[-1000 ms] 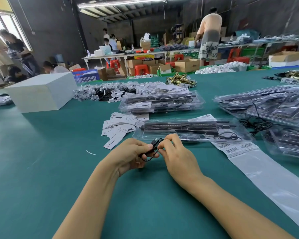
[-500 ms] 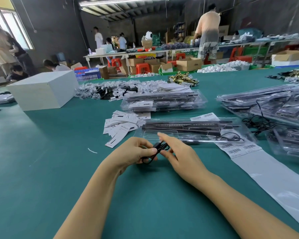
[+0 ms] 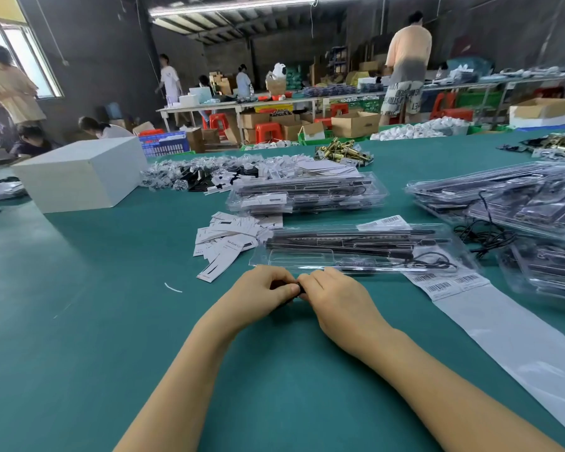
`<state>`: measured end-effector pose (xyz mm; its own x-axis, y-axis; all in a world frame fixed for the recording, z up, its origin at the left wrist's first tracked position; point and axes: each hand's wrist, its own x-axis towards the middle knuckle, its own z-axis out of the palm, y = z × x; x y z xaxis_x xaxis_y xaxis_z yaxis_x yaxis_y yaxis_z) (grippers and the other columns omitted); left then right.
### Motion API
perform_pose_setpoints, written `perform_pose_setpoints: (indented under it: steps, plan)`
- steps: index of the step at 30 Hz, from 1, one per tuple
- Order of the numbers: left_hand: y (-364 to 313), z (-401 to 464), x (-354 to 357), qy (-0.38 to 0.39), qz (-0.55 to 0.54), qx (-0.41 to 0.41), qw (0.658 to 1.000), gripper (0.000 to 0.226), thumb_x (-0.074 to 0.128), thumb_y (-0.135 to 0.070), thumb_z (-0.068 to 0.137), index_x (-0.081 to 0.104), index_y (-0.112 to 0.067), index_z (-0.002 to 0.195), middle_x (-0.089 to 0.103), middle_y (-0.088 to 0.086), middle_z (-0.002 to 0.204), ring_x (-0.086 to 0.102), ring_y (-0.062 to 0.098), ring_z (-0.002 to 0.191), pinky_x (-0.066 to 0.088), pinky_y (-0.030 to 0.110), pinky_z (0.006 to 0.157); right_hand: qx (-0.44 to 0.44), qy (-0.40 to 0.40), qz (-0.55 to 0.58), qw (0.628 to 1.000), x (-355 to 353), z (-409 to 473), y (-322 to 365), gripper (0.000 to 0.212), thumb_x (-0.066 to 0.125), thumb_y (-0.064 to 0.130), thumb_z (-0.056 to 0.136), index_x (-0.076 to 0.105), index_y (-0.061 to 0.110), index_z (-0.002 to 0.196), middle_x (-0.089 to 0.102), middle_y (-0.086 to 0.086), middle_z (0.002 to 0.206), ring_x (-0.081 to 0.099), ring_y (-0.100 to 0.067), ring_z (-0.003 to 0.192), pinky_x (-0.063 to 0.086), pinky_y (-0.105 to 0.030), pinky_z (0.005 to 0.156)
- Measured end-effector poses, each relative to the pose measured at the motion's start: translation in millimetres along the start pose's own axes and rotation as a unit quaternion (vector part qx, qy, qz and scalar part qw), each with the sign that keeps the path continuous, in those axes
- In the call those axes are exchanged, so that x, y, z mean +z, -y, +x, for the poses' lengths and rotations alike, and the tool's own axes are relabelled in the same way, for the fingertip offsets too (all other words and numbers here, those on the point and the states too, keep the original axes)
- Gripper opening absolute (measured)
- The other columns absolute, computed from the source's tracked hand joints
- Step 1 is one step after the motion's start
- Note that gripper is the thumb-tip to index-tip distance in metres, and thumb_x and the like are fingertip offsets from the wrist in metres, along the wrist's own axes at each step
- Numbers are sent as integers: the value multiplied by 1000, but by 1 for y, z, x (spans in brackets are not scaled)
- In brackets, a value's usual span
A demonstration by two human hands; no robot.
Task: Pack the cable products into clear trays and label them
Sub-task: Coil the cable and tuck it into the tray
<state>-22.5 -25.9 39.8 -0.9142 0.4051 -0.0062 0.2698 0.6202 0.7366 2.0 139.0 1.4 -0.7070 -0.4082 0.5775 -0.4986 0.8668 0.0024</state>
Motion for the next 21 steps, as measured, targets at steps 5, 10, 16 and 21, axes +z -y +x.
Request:
perform_pose_setpoints:
  steps: [5, 10, 16, 21]
  plan:
    - [5, 3, 6, -37, -40, -12, 998, 7, 62, -22, 90, 61, -16, 94, 65, -5, 77, 55, 6, 67, 43, 20, 65, 6, 1, -2, 1000, 0, 0, -1, 23, 81, 1, 61, 64, 10, 74, 58, -3, 64, 54, -23, 58, 45, -31, 45]
    - [15, 8, 7, -254, 78, 78, 961, 14, 61, -13, 90, 68, -21, 98, 59, -2, 104, 53, 13, 92, 37, 24, 79, 25, -15, 16, 999, -3, -2, -3, 20, 83, 7, 68, 63, 10, 71, 57, 0, 61, 53, -21, 54, 39, -25, 41]
    - [42, 11, 5, -159, 176, 35, 971, 44, 54, -11, 94, 52, -25, 136, 42, -3, 146, 35, 18, 137, 27, 31, 112, 54, 3, 24, 998, 0, -2, -6, 8, 65, 12, 89, 64, 6, 84, 64, -6, 74, 57, -27, 66, 38, -30, 53]
    - [42, 18, 8, -230, 180, 51, 955, 30, 55, -13, 95, 63, -17, 124, 63, 0, 124, 55, 21, 115, 38, 26, 94, 66, 16, 34, 997, 2, -3, -11, 17, 50, 21, 98, 60, 7, 97, 61, -5, 86, 52, -25, 79, 32, -29, 63]
